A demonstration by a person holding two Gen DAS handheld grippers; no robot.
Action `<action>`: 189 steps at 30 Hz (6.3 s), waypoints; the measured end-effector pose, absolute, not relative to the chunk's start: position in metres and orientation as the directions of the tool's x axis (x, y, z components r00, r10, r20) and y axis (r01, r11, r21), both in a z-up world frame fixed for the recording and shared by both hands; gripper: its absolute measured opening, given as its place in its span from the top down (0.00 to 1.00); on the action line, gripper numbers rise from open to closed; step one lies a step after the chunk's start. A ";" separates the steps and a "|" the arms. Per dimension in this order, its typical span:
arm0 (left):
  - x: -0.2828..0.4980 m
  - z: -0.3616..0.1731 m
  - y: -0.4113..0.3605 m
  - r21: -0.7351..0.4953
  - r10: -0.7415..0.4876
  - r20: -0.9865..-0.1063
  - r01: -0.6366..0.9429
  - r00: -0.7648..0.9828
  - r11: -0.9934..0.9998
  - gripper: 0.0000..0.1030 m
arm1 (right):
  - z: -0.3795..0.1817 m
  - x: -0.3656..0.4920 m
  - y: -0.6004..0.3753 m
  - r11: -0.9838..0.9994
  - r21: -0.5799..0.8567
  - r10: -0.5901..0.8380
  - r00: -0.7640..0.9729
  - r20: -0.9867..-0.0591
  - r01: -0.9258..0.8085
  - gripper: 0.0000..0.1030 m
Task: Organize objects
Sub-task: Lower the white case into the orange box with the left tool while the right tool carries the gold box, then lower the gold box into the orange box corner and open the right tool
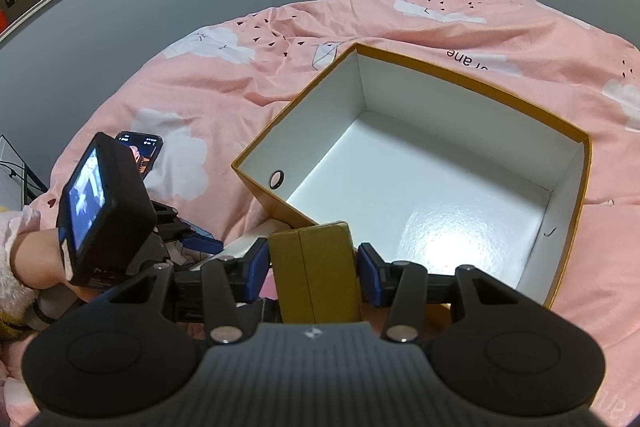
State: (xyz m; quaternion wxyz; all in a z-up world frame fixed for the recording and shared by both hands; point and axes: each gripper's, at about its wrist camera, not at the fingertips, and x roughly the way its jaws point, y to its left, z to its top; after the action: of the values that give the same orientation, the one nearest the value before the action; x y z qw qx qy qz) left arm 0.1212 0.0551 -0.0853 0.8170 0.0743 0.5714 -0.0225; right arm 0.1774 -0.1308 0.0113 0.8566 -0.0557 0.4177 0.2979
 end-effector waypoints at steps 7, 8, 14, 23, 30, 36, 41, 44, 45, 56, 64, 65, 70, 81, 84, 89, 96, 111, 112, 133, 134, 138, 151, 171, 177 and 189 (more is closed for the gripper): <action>0.112 -0.078 0.040 0.187 0.103 -0.911 0.177 0.399 0.966 0.54 | 0.013 0.173 -0.133 0.822 0.138 0.453 0.488 -0.746 -0.552 0.52; 0.112 -0.077 0.040 0.189 0.103 -0.910 0.179 0.402 0.966 0.56 | 0.012 0.173 -0.134 0.823 0.140 0.453 0.488 -0.746 -0.550 0.52; 0.107 -0.070 0.046 0.145 0.061 -0.903 0.168 0.424 0.975 0.62 | 0.012 0.173 -0.137 0.830 0.149 0.455 0.497 -0.739 -0.538 0.52; 0.083 -0.027 0.071 -0.034 -0.058 -0.860 0.055 0.507 0.998 0.67 | 0.018 0.174 -0.143 0.844 0.134 0.439 0.527 -0.728 -0.519 0.52; 0.070 0.014 0.078 -0.119 -0.130 -0.788 0.058 0.601 0.991 0.67 | 0.030 0.173 -0.146 0.848 0.127 0.444 0.558 -0.701 -0.514 0.52; 0.077 0.046 0.071 -0.147 -0.180 -0.694 0.107 0.697 0.983 0.68 | 0.042 0.176 -0.150 0.859 0.134 0.446 0.595 -0.669 -0.494 0.52; 0.093 0.063 0.062 -0.142 -0.200 -0.622 0.143 0.757 0.980 0.68 | 0.051 0.182 -0.155 0.871 0.132 0.436 0.622 -0.651 -0.473 0.52; 0.111 0.069 0.058 -0.142 -0.210 -0.591 0.156 0.778 0.977 0.69 | 0.055 0.185 -0.157 0.878 0.124 0.427 0.640 -0.639 -0.462 0.52; 0.121 0.069 0.057 -0.145 -0.214 -0.586 0.158 0.782 0.977 0.69 | 0.057 0.187 -0.158 0.881 0.119 0.421 0.647 -0.636 -0.457 0.52; 0.226 0.013 0.084 -0.329 -0.276 -0.664 0.060 0.695 0.942 0.69 | 0.034 0.240 -0.174 0.931 0.145 0.341 0.651 -0.678 -0.336 0.52; 0.248 -0.041 0.077 -0.343 -0.253 -0.740 -0.027 0.624 0.939 0.69 | -0.020 0.277 -0.190 0.933 0.204 0.345 0.572 -0.744 -0.298 0.52; 0.248 -0.045 0.077 -0.340 -0.245 -0.745 -0.037 0.621 0.940 0.69 | -0.023 0.278 -0.189 0.931 0.207 0.348 0.566 -0.747 -0.300 0.52; 0.243 -0.059 0.068 -0.309 -0.225 -0.764 -0.037 0.605 0.950 0.69 | -0.040 0.283 -0.185 0.920 0.232 0.374 0.535 -0.757 -0.315 0.52; 0.233 -0.061 0.061 -0.156 -0.103 -0.810 -0.043 0.578 0.987 0.67 | -0.058 0.284 -0.175 0.916 0.249 0.382 0.493 -0.781 -0.316 0.52; 0.226 -0.056 0.054 -0.073 -0.041 -0.802 -0.029 0.596 0.997 0.66 | -0.058 0.283 -0.174 0.914 0.249 0.384 0.491 -0.782 -0.319 0.52; 0.221 -0.049 0.038 0.067 0.063 -0.772 -0.017 0.632 0.998 0.66 | -0.055 0.280 -0.172 0.911 0.247 0.388 0.487 -0.783 -0.329 0.52; 0.220 -0.049 0.026 0.224 0.191 -0.730 -0.034 0.657 0.974 0.68 | -0.053 0.277 -0.169 0.909 0.250 0.393 0.483 -0.782 -0.334 0.52; 0.204 -0.002 0.070 0.030 0.082 -0.665 -0.083 0.743 0.996 0.63 | -0.053 0.285 -0.156 0.905 0.260 0.398 0.456 -0.796 -0.336 0.52; 0.204 0.001 0.078 0.005 0.078 -0.670 -0.100 0.739 0.995 0.63 | -0.054 0.288 -0.154 0.907 0.266 0.397 0.451 -0.800 -0.327 0.52; 0.201 -0.030 0.129 -0.245 -0.120 -0.798 -0.136 0.591 0.960 0.88 | -0.081 0.313 -0.124 0.916 0.368 0.401 0.360 -0.842 -0.159 0.52; 0.201 -0.030 0.128 -0.242 -0.117 -0.798 -0.137 0.591 0.961 0.88 | -0.081 0.312 -0.124 0.913 0.377 0.409 0.355 -0.841 -0.158 0.52; 0.197 -0.028 0.123 -0.232 -0.101 -0.800 -0.149 0.592 0.961 0.88 | -0.080 0.309 -0.121 0.914 0.359 0.404 0.359 -0.841 -0.188 0.52; 0.194 -0.031 0.115 -0.196 -0.028 -0.784 -0.204 0.620 0.959 0.89 | -0.075 0.301 -0.104 0.915 0.225 0.343 0.354 -0.870 -0.335 0.51; 0.205 -0.032 0.121 -0.232 -0.007 -0.755 -0.257 0.655 0.938 0.85 | -0.046 0.292 -0.066 0.648 -0.330 0.224 0.587 -0.778 -0.686 0.54; 0.215 -0.032 0.119 -0.221 0.002 -0.755 -0.257 0.655 0.941 0.86 | -0.052 0.302 -0.049 0.464 -0.532 0.235 0.677 -0.697 -0.709 0.54; 0.227 -0.042 0.128 -0.271 -0.052 -0.760 -0.242 0.648 0.932 0.83 | -0.071 0.327 -0.032 0.339 -0.595 0.296 0.683 -0.667 -0.728 0.54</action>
State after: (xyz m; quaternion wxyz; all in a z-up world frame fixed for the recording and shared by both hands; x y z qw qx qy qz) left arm 0.2267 0.1284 -0.0417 0.8903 -0.1769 0.4163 0.0533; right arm 0.3269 -0.0317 -0.0705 0.7858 -0.4734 0.2284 0.3259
